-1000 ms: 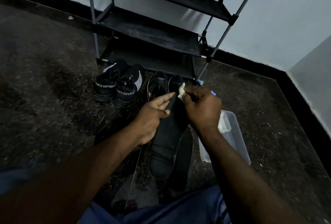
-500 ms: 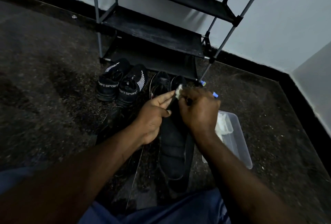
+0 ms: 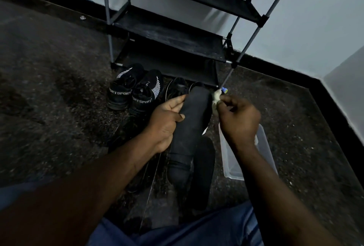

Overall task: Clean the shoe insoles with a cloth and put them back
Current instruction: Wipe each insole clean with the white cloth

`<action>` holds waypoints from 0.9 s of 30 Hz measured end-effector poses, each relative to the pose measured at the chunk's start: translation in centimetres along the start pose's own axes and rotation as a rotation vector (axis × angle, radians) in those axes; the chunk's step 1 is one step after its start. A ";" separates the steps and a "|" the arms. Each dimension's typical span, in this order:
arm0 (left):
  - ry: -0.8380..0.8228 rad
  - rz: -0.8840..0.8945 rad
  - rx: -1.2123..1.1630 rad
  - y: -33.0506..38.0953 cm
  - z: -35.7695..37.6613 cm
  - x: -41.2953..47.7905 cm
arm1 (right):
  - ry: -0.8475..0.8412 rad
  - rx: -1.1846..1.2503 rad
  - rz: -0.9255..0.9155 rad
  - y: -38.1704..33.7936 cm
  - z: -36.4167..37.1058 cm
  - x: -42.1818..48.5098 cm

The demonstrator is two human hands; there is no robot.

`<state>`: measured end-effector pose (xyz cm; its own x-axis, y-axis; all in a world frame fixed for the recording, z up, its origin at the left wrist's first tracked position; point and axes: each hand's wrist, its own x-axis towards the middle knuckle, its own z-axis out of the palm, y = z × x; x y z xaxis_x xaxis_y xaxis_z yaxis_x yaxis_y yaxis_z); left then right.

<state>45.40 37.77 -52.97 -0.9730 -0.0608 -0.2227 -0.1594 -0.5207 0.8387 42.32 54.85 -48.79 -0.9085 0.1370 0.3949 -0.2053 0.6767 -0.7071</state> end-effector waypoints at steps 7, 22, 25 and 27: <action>-0.018 0.000 -0.007 -0.1 0.0 -0.1 | -0.237 0.266 0.314 1.0 1.8 -1.0; -0.264 -0.244 -0.140 0.3 0.3 -1.1 | 0.022 0.288 0.361 0.4 0.1 -0.3; -0.257 -0.264 -0.186 0.6 0.0 -1.0 | 0.054 0.108 0.141 -0.6 -0.2 -0.8; -0.247 -0.272 -0.198 0.7 0.0 -1.1 | 0.037 0.043 -0.006 -0.7 0.0 -1.0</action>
<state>46.32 37.51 -52.18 -0.9146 0.2952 -0.2763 -0.4041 -0.6447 0.6489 43.34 54.27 -48.65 -0.8931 0.1603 0.4203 -0.2272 0.6458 -0.7289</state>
